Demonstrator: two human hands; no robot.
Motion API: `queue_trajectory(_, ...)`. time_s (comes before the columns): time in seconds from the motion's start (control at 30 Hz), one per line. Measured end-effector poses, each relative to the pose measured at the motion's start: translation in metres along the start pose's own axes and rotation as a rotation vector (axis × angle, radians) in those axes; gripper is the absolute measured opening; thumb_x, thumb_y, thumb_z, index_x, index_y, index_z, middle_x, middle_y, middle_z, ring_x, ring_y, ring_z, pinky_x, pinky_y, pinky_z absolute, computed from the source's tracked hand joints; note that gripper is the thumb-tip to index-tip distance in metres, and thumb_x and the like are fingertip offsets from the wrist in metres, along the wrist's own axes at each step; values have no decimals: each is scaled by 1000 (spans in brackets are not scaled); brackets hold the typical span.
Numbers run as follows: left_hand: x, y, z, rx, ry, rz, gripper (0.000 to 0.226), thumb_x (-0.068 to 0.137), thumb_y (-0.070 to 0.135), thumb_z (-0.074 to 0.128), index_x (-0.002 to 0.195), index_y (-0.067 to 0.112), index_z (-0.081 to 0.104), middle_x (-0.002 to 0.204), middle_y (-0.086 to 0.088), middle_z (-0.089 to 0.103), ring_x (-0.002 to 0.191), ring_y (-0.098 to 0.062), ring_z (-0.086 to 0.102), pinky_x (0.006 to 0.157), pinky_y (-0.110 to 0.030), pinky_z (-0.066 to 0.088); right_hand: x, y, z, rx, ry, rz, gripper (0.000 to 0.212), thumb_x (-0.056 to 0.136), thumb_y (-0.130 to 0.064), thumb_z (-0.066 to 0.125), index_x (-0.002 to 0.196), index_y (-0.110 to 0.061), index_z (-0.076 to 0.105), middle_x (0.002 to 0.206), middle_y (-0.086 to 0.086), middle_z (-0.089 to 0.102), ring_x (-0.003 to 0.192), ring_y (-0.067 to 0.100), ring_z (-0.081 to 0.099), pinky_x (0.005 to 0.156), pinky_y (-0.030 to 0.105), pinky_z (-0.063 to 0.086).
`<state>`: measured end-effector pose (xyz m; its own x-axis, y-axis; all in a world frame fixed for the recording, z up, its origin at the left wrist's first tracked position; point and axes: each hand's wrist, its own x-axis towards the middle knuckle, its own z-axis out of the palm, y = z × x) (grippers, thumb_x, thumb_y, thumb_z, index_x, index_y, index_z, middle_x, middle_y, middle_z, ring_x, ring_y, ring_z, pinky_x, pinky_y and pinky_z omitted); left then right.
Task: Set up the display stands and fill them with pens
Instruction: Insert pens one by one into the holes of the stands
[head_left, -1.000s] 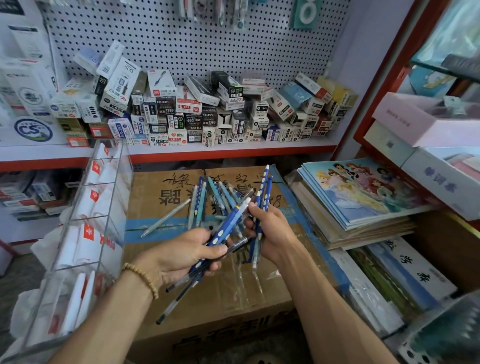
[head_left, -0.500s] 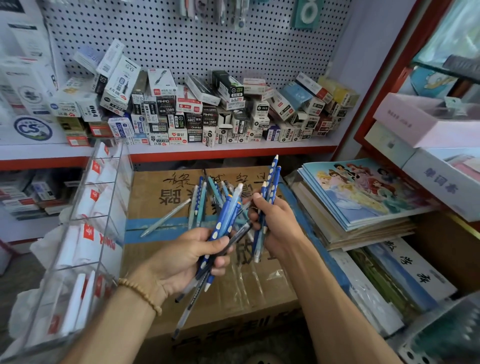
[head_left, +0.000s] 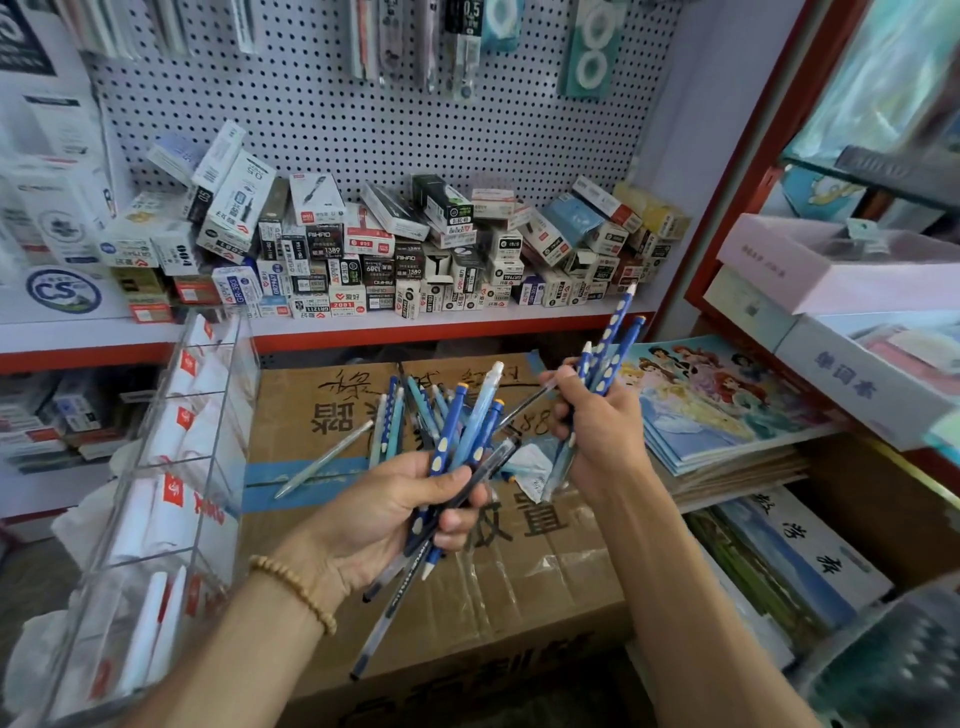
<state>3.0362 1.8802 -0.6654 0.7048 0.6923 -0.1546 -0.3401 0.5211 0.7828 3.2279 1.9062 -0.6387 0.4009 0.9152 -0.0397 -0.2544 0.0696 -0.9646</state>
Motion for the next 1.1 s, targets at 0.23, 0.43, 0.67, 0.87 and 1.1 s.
queue_trajectory(0.23,22,1,18,-36,69,7,44,90,12,54,130,-4,43,72,-5,54,44,-7,40,39,-18,35,3,-35,-53,45,272,-70,15,102,-6,51,89,-2,57,72,2,64,50,8,41,43,21,33)
queue_trajectory(0.43,61,1,63,199,265,78,21,102,25,47,96,4,49,66,-2,43,37,-7,30,33,-18,26,-13,-68,-93,30,355,-162,24,102,-6,51,80,-13,50,55,-5,52,51,9,40,45,23,31)
queue_trajectory(0.67,97,-21,132,550,130,207,31,83,41,68,79,15,52,50,-1,30,35,-12,24,37,-21,19,-50,-97,-159,-160,282,-178,18,102,-12,52,98,3,62,69,5,49,52,8,41,45,20,36)
queue_trajectory(0.87,118,-51,214,651,-73,230,22,81,21,79,79,3,67,51,0,50,34,-5,35,37,-15,30,-96,-122,-207,-195,239,-221,18,102,-9,50,107,6,58,56,-4,51,48,7,39,41,17,32)
queue_trajectory(1.1,112,-102,284,554,-353,156,10,85,2,72,77,9,69,60,3,70,44,0,58,44,-11,40,-154,-135,-264,-253,445,-305,11,100,-10,54,101,1,58,56,-1,43,49,9,39,43,18,31)
